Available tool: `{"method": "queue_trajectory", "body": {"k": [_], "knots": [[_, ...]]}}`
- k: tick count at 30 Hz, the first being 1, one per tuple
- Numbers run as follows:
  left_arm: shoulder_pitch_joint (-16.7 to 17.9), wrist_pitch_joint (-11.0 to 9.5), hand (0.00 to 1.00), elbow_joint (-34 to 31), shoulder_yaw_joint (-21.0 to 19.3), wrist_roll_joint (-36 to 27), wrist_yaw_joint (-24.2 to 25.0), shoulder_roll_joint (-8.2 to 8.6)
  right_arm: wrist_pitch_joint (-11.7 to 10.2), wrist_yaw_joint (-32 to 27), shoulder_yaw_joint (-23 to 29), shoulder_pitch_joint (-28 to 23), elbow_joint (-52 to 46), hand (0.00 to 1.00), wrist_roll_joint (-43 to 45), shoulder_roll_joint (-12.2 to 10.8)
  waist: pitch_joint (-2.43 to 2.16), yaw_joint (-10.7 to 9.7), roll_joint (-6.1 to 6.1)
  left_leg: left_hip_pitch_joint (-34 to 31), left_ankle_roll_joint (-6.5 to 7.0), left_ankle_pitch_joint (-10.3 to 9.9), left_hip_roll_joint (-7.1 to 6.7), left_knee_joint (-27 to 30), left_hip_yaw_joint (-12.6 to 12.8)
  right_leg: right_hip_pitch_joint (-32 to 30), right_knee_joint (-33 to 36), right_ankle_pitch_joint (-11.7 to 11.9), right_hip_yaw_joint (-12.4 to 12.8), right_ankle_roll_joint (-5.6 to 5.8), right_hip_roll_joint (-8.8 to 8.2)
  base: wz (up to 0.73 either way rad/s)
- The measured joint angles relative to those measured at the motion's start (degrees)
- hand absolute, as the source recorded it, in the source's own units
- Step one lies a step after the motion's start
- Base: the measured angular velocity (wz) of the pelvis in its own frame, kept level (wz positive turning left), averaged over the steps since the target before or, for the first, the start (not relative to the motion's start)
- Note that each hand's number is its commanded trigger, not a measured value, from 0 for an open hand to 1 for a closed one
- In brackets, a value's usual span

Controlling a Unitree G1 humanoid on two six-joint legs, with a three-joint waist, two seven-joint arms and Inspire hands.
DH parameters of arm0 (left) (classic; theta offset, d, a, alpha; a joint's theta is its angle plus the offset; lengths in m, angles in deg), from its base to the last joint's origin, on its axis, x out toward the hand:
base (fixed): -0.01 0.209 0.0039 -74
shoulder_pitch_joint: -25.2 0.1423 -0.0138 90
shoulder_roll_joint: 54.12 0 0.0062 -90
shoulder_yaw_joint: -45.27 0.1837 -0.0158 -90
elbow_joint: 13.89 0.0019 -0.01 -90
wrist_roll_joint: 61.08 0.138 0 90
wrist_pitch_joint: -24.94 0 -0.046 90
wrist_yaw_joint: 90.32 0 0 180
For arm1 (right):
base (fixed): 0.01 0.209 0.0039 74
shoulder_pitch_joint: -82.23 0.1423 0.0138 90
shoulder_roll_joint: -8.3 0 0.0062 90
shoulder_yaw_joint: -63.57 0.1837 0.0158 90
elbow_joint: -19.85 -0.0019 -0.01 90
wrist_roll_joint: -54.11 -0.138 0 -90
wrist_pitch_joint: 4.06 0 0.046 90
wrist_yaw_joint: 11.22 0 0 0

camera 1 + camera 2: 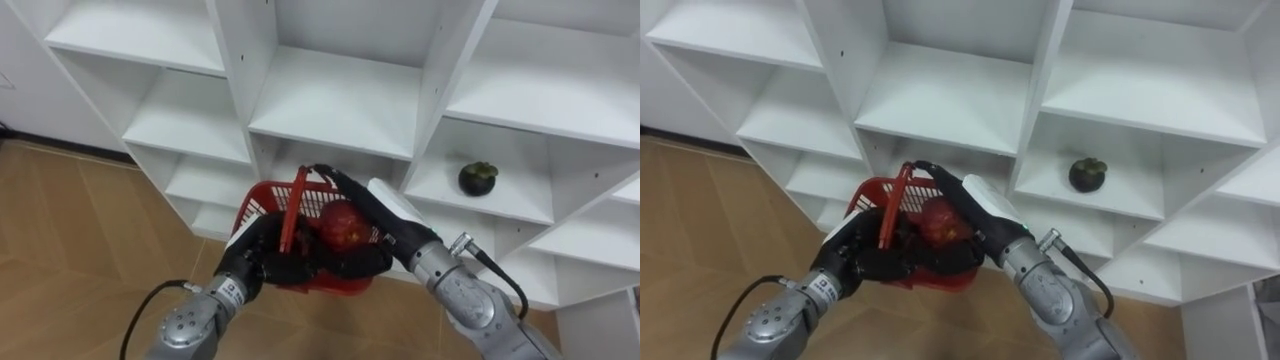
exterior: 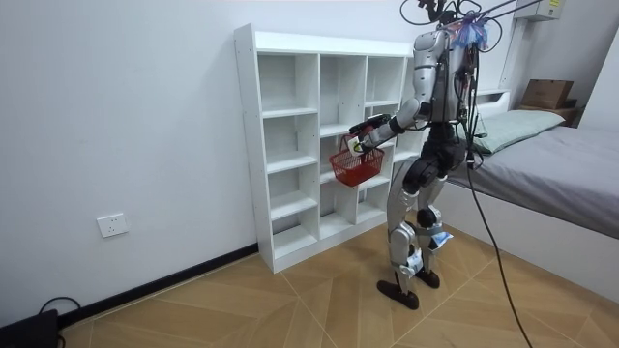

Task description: Collect fruits from the closet

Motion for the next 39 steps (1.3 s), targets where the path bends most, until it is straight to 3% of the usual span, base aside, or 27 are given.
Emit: {"method": "queue_trajectory", "body": {"k": [26,30,39], "knots": [[1.9,-0.45,1.0,0.02,-0.04,2.1,1.67,-0.53,-0.42,0.58,0.33,-3.0,-0.95,0.0,-0.51,0.25,-0.11,0.01,-0.13,2.12,-0.04,0.05,-0.08,-1.43,0.88,1.03,-0.2,-0.07,1.24,0.08,0.14,-0.02],[1.82,-1.81,1.0,2.41,-0.14,2.32,1.99,-0.56,-0.41,0.56,0.14,-3.7,-0.94,0.0,-0.5,0.26,-0.13,0.13,-0.17,2.37,-0.05,0.05,0.02,-1.55,0.95,1.55,-0.9,0.09,1.37,0.1,0.37,0.0],[2.12,-2.03,1.0,4.79,-0.67,5.63,1.82,-1.2,0.05,1.99,-0.09,-4.2,-0.94,0.0,0.07,1.32,-0.12,0.04,-0.16,2.96,-0.09,0.06,0.03,-2.15,1.34,1.8,-1.12,0.08,1.67,0.11,0.4,-0.03]]}}
